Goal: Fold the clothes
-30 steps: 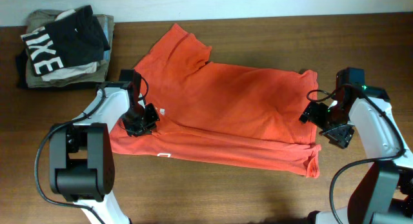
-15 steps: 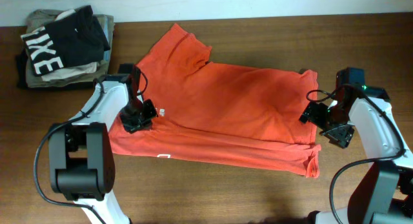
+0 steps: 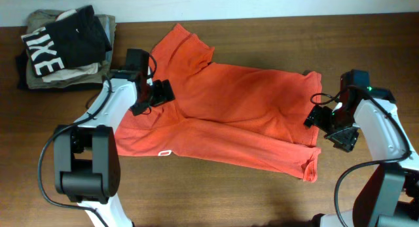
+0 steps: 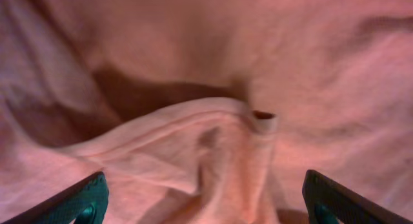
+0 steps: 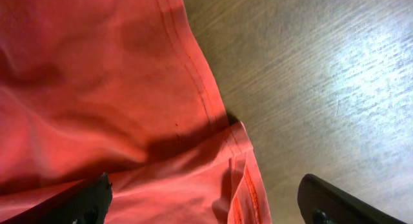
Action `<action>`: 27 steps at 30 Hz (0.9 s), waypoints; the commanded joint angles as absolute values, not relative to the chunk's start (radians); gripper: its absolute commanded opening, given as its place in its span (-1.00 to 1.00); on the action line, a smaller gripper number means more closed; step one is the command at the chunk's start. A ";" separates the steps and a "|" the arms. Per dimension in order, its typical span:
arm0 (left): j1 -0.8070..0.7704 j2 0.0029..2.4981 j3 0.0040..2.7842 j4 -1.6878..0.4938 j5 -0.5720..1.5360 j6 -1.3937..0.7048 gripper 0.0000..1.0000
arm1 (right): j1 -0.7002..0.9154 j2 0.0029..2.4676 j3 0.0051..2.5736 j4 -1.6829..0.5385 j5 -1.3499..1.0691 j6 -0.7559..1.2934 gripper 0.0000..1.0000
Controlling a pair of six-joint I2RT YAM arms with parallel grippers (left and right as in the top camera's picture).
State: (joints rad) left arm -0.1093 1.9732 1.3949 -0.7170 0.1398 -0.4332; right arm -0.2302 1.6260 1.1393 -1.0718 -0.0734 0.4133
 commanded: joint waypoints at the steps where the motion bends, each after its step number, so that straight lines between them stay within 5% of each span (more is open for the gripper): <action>1: -0.044 1.972 1.409 -0.826 0.122 -0.406 0.98 | -0.229 1.617 1.056 -1.048 -0.083 0.423 0.48; 5: 0.038 1.973 1.409 -0.931 0.073 -0.388 0.98 | -0.229 1.617 1.008 -0.981 -0.083 0.423 0.34; 8: 0.045 1.973 1.407 -0.965 0.028 -0.387 0.98 | -0.229 1.617 0.992 -0.924 -0.083 0.423 0.03; 21: 0.045 1.973 1.407 -0.971 0.028 -0.387 0.98 | -0.229 1.703 0.947 -0.855 -0.067 0.423 -0.21; 23: 0.045 1.973 1.407 -0.971 0.028 -0.387 0.98 | -0.229 1.703 0.947 -0.858 -0.059 0.423 -0.21; 27: 0.045 1.973 1.407 -0.970 0.028 -0.387 0.98 | -0.229 1.703 1.028 -1.023 0.127 0.423 0.28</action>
State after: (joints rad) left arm 0.0425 1.9732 1.4010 -0.9691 0.0433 -0.4038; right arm -0.2302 1.6974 0.9699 -0.9657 0.0444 0.4179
